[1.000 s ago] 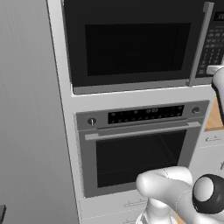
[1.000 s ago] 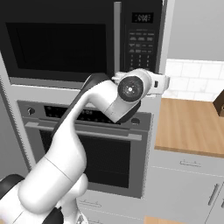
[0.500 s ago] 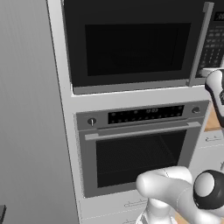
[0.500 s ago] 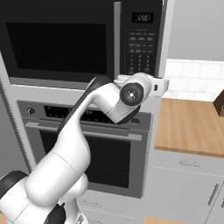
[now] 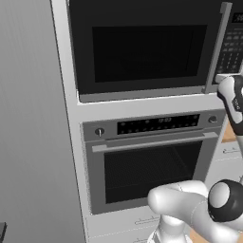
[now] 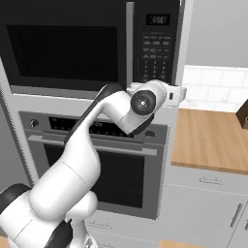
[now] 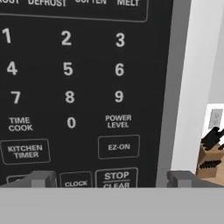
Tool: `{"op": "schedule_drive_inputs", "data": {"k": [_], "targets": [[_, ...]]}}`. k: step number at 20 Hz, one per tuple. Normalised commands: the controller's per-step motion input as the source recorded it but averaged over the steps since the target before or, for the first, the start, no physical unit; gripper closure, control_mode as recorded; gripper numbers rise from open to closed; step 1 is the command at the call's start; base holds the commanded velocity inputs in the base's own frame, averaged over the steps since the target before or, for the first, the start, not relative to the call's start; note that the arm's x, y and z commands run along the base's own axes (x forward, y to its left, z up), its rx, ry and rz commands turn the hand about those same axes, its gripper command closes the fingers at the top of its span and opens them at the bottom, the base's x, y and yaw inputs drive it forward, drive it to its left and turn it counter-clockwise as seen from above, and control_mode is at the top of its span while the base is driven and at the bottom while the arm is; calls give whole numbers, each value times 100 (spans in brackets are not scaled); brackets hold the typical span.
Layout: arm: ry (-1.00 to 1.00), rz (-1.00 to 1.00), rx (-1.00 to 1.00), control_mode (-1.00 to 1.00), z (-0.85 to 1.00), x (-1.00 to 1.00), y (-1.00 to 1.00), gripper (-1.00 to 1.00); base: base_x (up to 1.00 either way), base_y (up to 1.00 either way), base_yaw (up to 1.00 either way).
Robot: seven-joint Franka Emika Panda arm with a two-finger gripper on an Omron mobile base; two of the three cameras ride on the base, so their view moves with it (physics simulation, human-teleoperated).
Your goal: Open the microwave, place the bowl with waffle inside the microwave, then close the microwave door and turn it on.
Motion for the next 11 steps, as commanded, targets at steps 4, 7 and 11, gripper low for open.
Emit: {"op": "schedule_drive_inputs", "data": {"k": [4,7,11], "targets": [[0,-10,0,-100,-6,11,0,-100,0,0,0],[0,-1,0,-100,-2,-5,-2,-100,0,0,0],[0,0,0,-100,0,-39,-10,-100,0,0,0]]}}
